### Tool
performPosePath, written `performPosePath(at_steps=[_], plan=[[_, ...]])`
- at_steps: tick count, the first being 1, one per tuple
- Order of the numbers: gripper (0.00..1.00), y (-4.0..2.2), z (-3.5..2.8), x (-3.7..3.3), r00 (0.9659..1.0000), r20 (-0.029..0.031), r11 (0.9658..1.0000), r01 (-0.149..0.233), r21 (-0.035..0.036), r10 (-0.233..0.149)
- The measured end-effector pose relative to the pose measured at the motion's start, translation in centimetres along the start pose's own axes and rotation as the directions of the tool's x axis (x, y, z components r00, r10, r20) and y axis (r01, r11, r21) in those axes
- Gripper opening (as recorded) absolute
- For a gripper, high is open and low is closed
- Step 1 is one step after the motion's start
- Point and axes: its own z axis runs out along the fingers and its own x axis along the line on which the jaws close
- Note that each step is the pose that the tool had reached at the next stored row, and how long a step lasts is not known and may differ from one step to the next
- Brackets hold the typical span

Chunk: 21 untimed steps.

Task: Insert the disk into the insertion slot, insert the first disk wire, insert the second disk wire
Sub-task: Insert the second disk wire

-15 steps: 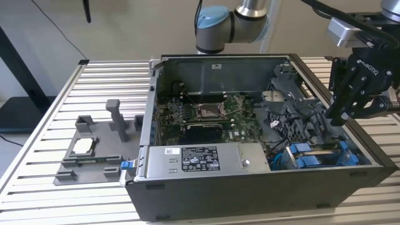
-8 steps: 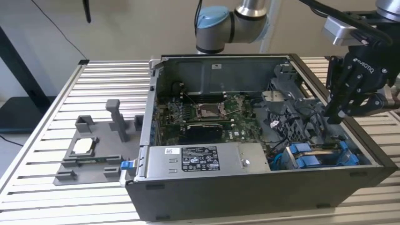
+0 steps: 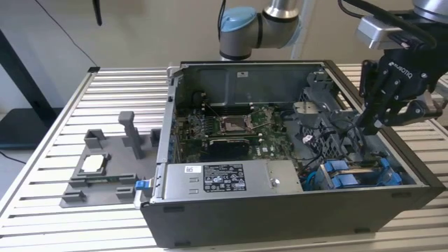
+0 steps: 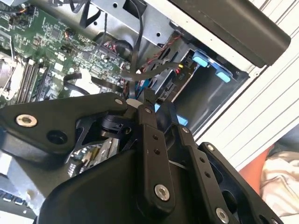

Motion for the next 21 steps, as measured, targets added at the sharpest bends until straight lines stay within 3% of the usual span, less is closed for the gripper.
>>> performPosePath(at_steps=[4,9,15,18,21], plan=[[0.27,0.28,0.03,-0.04,0.9994,-0.0013,0.9994,0.034,-0.0003,-0.034],[0.27,1.29,0.11,-0.09,0.9991,-0.0017,0.9991,0.042,0.0059,-0.042],[0.27,2.67,0.24,-0.13,0.9989,-0.003,0.9987,0.046,0.0219,-0.046],[0.27,3.02,0.41,-0.19,0.9986,-0.0039,0.998,0.053,0.0334,-0.053],[0.27,3.29,0.55,-0.33,0.998,-0.0049,0.9973,0.062,0.0394,-0.062]])
